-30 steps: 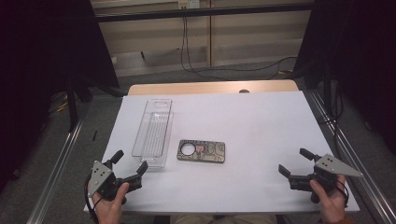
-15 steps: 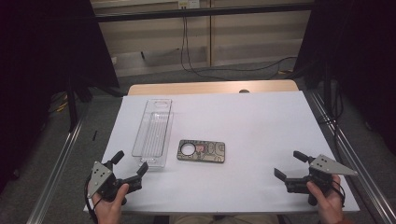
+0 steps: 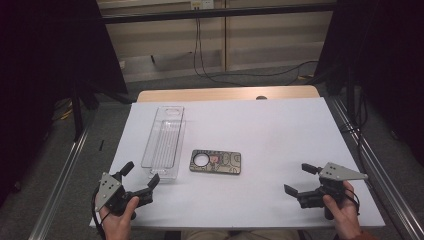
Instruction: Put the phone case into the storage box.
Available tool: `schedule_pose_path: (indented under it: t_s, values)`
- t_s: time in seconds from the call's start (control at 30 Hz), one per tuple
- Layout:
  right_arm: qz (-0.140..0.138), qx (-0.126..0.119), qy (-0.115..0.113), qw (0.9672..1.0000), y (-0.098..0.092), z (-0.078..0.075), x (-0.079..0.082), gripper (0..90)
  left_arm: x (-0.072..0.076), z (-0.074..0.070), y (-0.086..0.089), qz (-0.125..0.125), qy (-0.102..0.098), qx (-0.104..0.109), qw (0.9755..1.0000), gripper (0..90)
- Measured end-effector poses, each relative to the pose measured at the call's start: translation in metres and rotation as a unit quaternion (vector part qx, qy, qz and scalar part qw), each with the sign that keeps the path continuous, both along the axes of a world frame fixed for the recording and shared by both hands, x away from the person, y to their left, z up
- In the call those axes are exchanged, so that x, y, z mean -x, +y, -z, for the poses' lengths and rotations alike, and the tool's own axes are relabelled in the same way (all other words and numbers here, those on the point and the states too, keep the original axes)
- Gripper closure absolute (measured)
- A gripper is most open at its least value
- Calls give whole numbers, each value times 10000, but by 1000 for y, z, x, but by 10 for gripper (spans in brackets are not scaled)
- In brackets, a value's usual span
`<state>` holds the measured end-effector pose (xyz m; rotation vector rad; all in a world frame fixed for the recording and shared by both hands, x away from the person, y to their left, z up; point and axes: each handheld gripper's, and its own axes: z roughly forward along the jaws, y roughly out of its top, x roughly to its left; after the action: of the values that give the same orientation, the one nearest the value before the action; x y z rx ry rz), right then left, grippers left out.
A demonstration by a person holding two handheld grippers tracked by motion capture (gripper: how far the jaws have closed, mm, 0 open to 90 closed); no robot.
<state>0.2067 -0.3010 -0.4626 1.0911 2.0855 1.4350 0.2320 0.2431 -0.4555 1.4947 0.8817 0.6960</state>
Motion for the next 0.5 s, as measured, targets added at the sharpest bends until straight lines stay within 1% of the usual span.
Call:
schedule_pose_path:
  t_s: [0.07,0.13,0.17,0.23,0.33,0.37,0.43,0.5]
  values:
    - [-24,28,-9,10000,2,-1,-2,4,-1,0,1,0,1,-6,10000,35]
    - [-72,34,44,10000,4,-1,-4,7,-1,1,1,38,32,10,10000,35]
    - [-111,39,58,9999,5,0,-5,9,-1,1,1,45,21,-25,10000,35]
    - [-120,41,88,9999,6,0,-7,6,-1,1,0,22,26,-17,10000,35]
    - [-149,75,79,9998,8,0,-9,8,-1,1,0,27,18,-5,10000,35]
    - [-175,76,112,9998,9,-1,-10,9,-1,1,0,28,22,-5,10000,35]
    - [-209,145,252,9994,11,-1,-12,8,-2,1,0,65,22,-19,10000,34]
    - [-300,203,291,9989,14,-1,-14,11,-2,1,0,57,23,-21,10000,35]
